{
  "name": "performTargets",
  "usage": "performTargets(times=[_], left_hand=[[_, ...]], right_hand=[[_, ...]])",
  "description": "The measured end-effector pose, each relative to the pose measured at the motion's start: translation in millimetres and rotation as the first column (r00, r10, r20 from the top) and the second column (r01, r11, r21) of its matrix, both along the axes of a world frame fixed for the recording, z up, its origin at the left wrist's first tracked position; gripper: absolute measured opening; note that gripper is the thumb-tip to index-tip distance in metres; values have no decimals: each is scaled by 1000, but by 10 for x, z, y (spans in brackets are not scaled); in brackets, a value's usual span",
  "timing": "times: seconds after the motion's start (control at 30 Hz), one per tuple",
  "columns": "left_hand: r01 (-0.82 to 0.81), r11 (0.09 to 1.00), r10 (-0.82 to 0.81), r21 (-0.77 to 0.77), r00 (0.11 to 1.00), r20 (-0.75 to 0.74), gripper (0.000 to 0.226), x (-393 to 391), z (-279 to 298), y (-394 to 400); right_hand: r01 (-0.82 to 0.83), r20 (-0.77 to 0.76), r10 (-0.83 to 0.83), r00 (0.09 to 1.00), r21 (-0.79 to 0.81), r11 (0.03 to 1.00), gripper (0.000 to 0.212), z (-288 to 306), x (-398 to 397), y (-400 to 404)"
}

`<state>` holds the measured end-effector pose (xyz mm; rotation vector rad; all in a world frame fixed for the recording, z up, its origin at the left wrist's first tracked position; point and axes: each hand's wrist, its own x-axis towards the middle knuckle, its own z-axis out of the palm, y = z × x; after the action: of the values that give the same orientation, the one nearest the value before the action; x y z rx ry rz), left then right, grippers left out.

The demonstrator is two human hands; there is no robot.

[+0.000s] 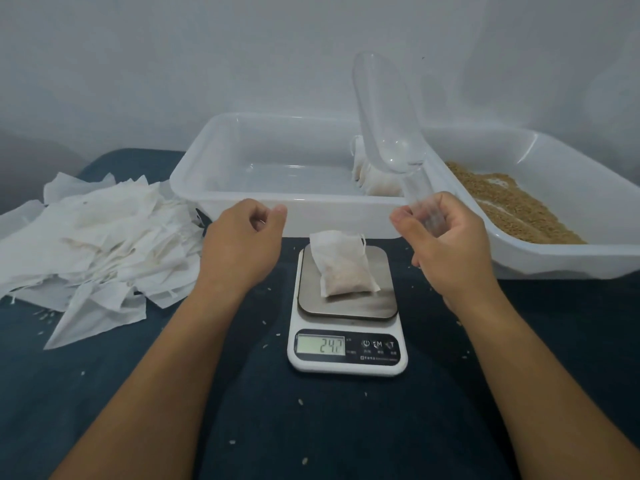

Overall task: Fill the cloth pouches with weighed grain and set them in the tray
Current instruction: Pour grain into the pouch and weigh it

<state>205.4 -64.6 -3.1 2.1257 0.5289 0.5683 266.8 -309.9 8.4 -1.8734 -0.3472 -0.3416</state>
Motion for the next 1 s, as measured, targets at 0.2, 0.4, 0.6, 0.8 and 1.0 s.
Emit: performTargets(times=[0.2, 0.4, 0.6, 0.8, 1.0], left_hand=[[45, 999, -46, -6, 997, -60, 33, 6, -22, -20], [168, 985, -160, 50, 977, -142, 30, 0, -46, -96], [286, 953, -266, 97, 947, -179, 27, 45, -119, -161], [321, 947, -319, 27, 946, -58, 17, 56, -104, -229], [428, 903, -418, -21, 890, 180, 19, -28, 153, -400]], right_hand=[[11, 5, -11, 1000, -9, 1000, 22, -20, 11, 4], [-3, 6, 3, 1000, -10, 1000, 22, -14, 0, 13], [2, 7, -1, 1000, -36, 999, 20, -9, -4, 6], [27, -7, -27, 1000, -57, 998, 20, 14, -5, -22], [61, -5, -61, 998, -5, 998, 20, 103, 4, -110]])
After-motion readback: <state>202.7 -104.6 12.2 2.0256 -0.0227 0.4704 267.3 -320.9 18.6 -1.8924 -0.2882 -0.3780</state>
